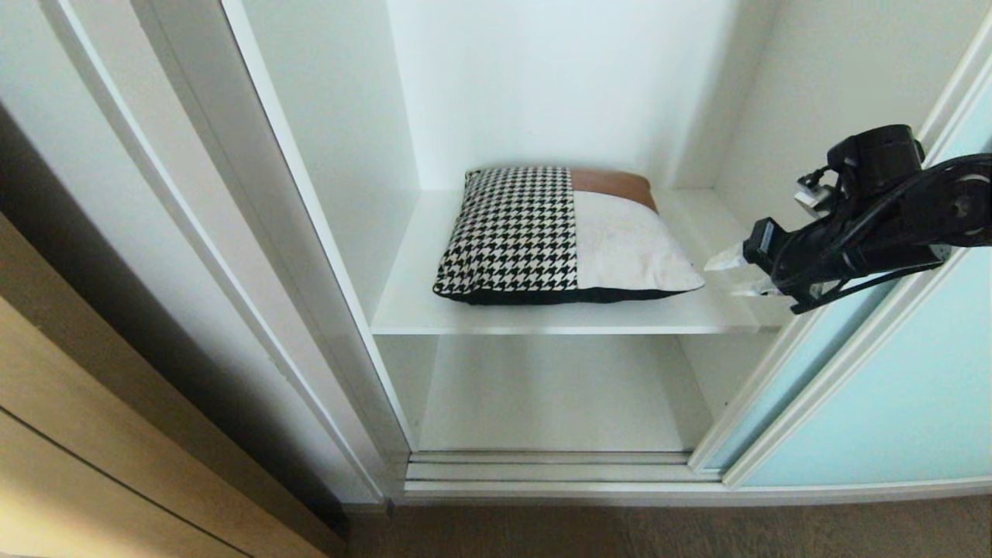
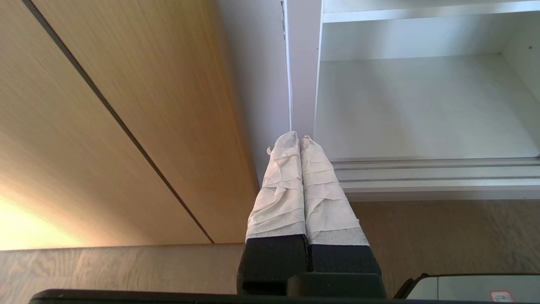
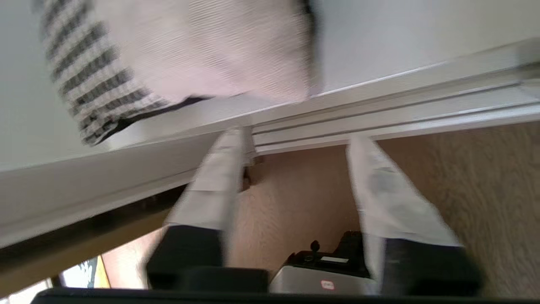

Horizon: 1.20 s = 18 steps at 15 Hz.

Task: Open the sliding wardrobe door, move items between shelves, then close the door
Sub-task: Place the pillow on the lower shelf

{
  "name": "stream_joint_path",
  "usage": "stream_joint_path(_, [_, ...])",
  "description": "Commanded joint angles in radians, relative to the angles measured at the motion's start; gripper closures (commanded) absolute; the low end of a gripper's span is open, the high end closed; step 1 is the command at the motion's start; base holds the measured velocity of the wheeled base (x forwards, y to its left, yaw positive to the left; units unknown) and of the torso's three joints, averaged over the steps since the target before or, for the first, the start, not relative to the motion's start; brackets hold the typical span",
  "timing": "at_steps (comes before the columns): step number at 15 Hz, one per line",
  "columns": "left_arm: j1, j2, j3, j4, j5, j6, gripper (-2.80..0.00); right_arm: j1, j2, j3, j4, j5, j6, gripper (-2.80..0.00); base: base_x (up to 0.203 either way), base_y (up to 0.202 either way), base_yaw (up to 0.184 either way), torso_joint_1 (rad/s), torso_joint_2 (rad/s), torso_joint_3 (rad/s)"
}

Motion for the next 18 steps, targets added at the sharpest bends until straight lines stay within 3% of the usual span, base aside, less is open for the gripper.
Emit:
stream_joint_path(1, [0.0,0.001,0.002,-0.001,-0.001,0.0,0.0,-0.016,0.045,0.0,-0.001,0.021,-0.015,-2.8,0.0,0.0,0.0,0.0,0.0,0.0])
stream_joint_path(9, [0.0,0.001,0.002,0.0,-0.001,0.0,0.0,-0.099,0.219,-0.187,-0.002,0.325,-0.029,-2.8,0.0,0.0,0.0,0.0,0.0,0.0])
stream_joint_path(13, [0.0,0.001,0.002,-0.001,-0.001,0.0,0.0,-0.099,0.332,-0.267,-0.05,0.358,-0.027,-2.8,0.0,0.0,0.0,0.0,0.0,0.0])
stream_joint_path(18, [0.0,0.001,0.002,-0.001,-0.001,0.0,0.0,-0.096,0.293,-0.236,-0.071,0.391,0.001,-2.8,0.0,0.0,0.0,0.0,0.0,0.0])
